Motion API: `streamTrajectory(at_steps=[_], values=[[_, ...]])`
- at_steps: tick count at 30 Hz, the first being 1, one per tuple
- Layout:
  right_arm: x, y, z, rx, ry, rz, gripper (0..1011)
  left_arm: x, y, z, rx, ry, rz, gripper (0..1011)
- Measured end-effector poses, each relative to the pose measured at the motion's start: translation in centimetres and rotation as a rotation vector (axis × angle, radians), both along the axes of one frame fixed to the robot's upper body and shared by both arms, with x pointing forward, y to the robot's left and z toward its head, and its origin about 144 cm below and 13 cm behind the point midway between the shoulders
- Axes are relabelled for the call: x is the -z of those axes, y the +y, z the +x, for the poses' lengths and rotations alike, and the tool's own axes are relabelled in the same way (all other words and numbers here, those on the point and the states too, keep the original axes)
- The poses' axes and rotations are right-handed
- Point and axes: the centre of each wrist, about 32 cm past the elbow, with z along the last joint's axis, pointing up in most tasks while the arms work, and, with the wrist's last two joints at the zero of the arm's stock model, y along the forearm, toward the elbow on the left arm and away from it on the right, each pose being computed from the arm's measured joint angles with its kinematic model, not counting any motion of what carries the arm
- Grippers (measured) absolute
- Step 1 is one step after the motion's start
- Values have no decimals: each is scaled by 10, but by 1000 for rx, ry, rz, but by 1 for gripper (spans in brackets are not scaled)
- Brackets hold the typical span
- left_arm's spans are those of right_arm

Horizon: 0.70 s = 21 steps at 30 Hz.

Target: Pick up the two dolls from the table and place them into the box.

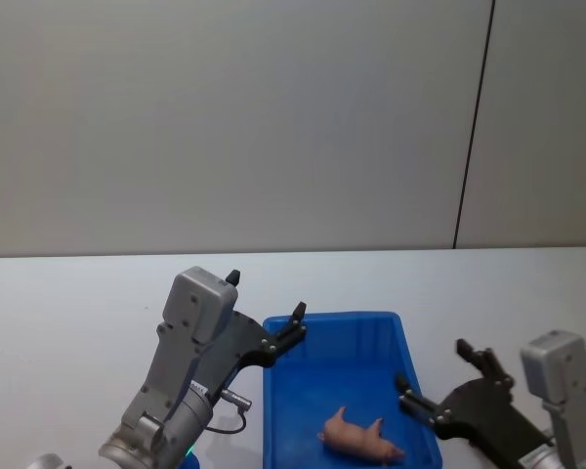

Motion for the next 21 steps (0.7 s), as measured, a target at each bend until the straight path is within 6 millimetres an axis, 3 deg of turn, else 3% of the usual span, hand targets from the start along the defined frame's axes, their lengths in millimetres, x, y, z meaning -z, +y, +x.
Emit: streamTrajectory(at_steps=[21], values=[[11, -25, -19, 166, 46, -65, 1001, 0, 0, 0, 0, 0, 0, 1001]])
